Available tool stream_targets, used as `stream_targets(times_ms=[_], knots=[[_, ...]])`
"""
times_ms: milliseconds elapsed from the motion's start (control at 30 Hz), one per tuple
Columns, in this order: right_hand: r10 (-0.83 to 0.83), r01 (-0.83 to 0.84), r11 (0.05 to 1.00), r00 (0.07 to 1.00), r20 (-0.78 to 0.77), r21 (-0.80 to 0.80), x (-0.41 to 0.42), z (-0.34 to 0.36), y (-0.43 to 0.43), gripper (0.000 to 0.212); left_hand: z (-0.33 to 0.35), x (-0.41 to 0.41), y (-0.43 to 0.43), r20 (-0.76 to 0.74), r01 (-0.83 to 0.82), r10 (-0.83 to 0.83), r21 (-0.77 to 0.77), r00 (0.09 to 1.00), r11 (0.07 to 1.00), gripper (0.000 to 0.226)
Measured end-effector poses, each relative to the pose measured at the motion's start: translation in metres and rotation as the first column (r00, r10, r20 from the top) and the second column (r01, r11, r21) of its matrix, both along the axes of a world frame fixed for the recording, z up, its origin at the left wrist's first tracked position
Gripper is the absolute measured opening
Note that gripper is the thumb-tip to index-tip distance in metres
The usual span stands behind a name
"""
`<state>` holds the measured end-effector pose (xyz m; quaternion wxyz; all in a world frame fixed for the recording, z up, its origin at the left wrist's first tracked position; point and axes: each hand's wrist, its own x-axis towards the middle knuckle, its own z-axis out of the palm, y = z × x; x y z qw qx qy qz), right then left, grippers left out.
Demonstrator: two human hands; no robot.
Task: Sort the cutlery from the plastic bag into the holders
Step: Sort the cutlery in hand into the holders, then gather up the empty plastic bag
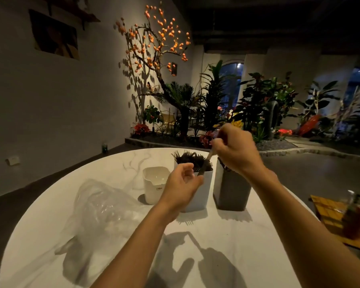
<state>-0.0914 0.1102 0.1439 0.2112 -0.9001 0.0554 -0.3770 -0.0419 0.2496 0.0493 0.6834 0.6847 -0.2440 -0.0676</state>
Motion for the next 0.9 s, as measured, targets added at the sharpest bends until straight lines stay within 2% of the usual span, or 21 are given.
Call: stream_targets(times_ms=[67,133,233,300,400,533,633,700,767,833,867,900], knots=[[-0.081,0.071,0.996,0.975,0.208,0.056,-0.009,0.013,-0.021,0.003,0.006,0.0,-0.001,0.013,-0.039,0.039,-0.016,0.999,0.999,0.037],[-0.153,0.143,0.988,0.924,0.35,0.055,-0.01,0.018,-0.041,0.003,0.009,-0.001,-0.002,0.071,-0.068,0.066,0.024,0.995,0.997,0.023],[-0.219,0.222,0.974,0.895,0.388,0.038,-0.001,0.01,-0.064,0.003,0.01,-0.002,0.0,0.132,-0.122,0.113,0.061,0.985,0.991,0.009],[-0.229,0.243,0.97,0.923,0.31,-0.009,0.009,-0.005,-0.072,0.004,0.013,0.0,0.004,0.081,-0.14,0.137,0.038,0.987,0.989,0.007],[-0.282,0.29,0.951,0.956,0.085,-0.105,0.025,-0.026,-0.079,0.004,0.018,0.006,0.013,-0.138,-0.106,0.098,-0.047,0.986,0.993,0.009],[-0.441,0.403,0.894,0.869,-0.224,-0.197,0.036,-0.05,-0.082,0.009,0.023,0.017,0.03,-0.437,-0.049,-0.087,-0.289,0.895,0.956,0.014],[-0.539,0.478,0.842,0.768,-0.346,-0.251,0.039,-0.06,-0.075,0.034,0.028,0.021,0.037,-0.596,-0.14,-0.239,-0.519,0.767,0.843,0.017],[-0.546,0.473,0.835,0.775,-0.317,-0.282,0.04,-0.061,-0.059,0.056,0.028,0.026,0.038,-0.634,-0.248,-0.245,-0.585,0.733,0.773,0.02],[-0.488,0.41,0.848,0.851,-0.195,-0.336,0.037,-0.06,-0.033,0.056,0.027,0.029,0.039,-0.647,-0.314,-0.235,-0.615,0.725,0.723,0.02],[-0.23,0.188,0.925,0.969,-0.091,-0.33,0.028,-0.057,-0.004,0.037,0.028,0.028,0.04,-0.64,-0.322,-0.219,-0.616,0.737,0.719,0.02],[-0.022,-0.023,0.96,0.987,-0.156,-0.28,0.021,-0.056,0.012,0.028,0.03,0.027,0.042,-0.63,-0.306,-0.204,-0.602,0.75,0.737,0.02],[0.181,-0.246,0.95,0.936,-0.301,-0.193,0.014,-0.056,0.029,0.025,0.032,0.026,0.044,-0.613,-0.279,-0.182,-0.578,0.769,0.767,0.02]])
